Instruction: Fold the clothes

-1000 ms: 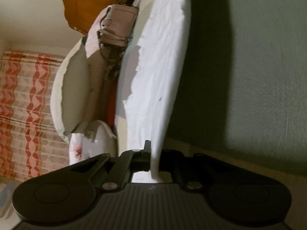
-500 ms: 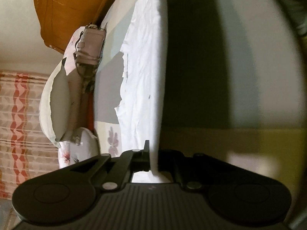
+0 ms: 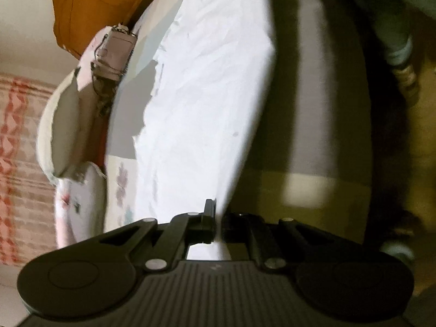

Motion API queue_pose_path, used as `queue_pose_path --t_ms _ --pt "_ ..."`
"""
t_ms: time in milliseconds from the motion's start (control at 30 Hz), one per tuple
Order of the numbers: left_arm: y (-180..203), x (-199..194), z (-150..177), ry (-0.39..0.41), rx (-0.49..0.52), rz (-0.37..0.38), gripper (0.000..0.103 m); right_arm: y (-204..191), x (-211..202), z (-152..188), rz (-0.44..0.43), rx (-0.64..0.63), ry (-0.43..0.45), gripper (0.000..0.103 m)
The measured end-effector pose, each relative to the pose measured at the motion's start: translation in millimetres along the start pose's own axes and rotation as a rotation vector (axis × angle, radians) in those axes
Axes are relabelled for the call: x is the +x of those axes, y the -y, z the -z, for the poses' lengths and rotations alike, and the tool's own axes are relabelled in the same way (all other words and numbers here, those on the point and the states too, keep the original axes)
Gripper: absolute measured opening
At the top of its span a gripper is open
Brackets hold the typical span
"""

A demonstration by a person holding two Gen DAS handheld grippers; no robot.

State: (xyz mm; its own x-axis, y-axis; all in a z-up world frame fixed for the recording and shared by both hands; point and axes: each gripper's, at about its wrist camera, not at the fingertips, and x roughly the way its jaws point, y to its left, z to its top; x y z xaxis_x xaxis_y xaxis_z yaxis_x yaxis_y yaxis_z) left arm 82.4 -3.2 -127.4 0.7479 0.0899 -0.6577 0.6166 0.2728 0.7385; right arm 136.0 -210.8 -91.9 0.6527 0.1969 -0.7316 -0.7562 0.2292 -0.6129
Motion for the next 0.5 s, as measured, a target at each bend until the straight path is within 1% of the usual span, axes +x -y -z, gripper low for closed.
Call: queue_pose_path --t_ms 67,133,200,267,300,333,367,433,500 --pt "-6 -16 6 0.013 -0.058 0.07 0.009 1 -12 9 -0.056 0.027 -0.004 0.017" --pt "-17 -34 15 0.03 -0.134 0.146 0.009 10 -28 18 -0.124 0.093 0.004 0.017" --pt "-37 -46 22 0.046 -0.234 0.144 0.009 24 -47 24 -0.158 0.176 0.039 0.018" --pt "-57 -57 30 0.063 -0.334 0.141 0.01 42 -62 29 -0.152 0.275 0.085 0.027" --pt "-66 -56 33 0.074 -0.394 0.129 0.011 51 -67 32 -0.142 0.329 0.112 0.034" --pt "-75 -55 36 0.084 -0.453 0.117 0.013 58 -66 32 -0.13 0.375 0.127 0.037" --pt "-80 -48 37 0.087 -0.512 0.11 0.017 65 -64 33 -0.118 0.418 0.137 0.037" --pt "-85 -30 39 0.077 -0.607 0.123 0.022 64 -54 38 -0.124 0.473 0.118 0.037" --pt "-79 -8 41 0.044 -0.685 0.165 0.022 61 -43 43 -0.135 0.523 0.093 0.037"
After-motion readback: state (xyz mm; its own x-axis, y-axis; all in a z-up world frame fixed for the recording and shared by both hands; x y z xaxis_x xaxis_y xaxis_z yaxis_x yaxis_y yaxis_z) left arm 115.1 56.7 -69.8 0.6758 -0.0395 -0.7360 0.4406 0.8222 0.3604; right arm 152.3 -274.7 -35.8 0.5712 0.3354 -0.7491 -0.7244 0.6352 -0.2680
